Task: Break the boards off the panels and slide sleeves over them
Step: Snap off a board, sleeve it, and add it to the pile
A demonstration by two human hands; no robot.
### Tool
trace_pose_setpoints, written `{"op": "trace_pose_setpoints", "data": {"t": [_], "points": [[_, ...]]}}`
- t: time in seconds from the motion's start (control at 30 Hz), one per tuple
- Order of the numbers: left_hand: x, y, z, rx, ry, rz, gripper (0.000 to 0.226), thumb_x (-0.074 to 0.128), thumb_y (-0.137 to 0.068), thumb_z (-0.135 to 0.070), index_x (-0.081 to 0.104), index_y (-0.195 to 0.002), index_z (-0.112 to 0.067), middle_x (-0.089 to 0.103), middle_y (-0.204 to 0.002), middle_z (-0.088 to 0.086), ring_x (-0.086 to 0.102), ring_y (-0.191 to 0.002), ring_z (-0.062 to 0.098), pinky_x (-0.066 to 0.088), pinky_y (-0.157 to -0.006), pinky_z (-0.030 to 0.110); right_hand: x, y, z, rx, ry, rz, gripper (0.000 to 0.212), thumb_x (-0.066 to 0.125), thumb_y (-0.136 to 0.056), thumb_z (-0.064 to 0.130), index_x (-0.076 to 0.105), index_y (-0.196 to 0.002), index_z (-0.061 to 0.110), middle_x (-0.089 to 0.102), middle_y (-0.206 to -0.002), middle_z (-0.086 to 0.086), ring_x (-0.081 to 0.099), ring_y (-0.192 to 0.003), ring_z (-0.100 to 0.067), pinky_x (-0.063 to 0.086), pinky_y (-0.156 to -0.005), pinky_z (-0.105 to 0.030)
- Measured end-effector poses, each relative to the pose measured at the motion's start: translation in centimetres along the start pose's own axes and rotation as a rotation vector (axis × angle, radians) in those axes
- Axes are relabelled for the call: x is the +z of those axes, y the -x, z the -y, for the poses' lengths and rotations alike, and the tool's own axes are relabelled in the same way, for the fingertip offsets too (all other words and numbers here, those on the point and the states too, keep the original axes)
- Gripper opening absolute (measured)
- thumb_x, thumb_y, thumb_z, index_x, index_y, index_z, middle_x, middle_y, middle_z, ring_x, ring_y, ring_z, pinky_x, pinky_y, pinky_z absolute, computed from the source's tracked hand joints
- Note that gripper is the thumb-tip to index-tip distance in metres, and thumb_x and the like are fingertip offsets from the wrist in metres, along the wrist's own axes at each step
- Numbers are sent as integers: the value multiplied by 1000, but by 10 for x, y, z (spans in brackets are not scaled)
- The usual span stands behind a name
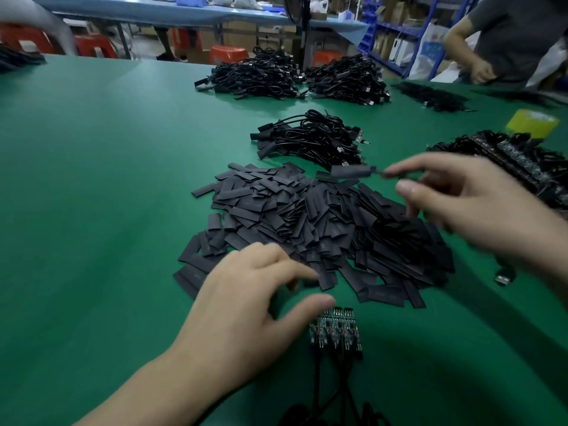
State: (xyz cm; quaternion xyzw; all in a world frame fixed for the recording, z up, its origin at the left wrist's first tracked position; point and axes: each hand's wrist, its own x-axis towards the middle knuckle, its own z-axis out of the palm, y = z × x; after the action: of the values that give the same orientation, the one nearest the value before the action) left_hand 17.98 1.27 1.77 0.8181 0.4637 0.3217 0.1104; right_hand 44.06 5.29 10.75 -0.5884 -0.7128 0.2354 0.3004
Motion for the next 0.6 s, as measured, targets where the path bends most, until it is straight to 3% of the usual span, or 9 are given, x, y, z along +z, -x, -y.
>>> {"op": "trace_pose_setpoints", "data": {"t": [0.1,0.27,0.4,0.47,0.6], "points": [[1,2,-4,30,-98,101,62,38,-81,-86,75,-100,-41,53,-82,-23,49,-83,1,49,-77,30,-16,-58,-8,-39,243,-69,19,60,-99,40,65,-117,43,61,-84,6,57,-69,-15,41,-57,-27],[-1,2,-3,40,-68,206,69,35,-72,-95,69,-107,-47,47,-88,-28,39,-87,-5,43,-82,23,-6,-165,1,-109,418,-51,30,53,-106,27,54,-136,32,58,-116,-2,58,-76,-16,42,-58,-23],[-1,1,-3,86,-55,216,58,46,-73,-90,67,-102,-44,51,-91,-27,42,-89,-5,36,-77,15,18,-224,26,-192,581,-10,50,58,-104,25,42,-152,27,52,-141,-16,56,-118,-32,45,-93,-37],[-1,2,0,90,-26,194,51,52,-74,-86,63,-97,-42,54,-91,-26,46,-89,-5,39,-78,15,29,-233,34,-179,631,-11,55,58,-104,30,38,-155,27,43,-148,-16,51,-127,-36,43,-103,-43],[-1,1,2,73,98,156,35,63,-79,-71,60,-96,-40,58,-88,-23,54,-86,-4,45,-78,16,48,-195,42,-276,537,-61,40,57,-103,34,53,-142,24,48,-142,-8,50,-130,-27,41,-111,-42]]}}
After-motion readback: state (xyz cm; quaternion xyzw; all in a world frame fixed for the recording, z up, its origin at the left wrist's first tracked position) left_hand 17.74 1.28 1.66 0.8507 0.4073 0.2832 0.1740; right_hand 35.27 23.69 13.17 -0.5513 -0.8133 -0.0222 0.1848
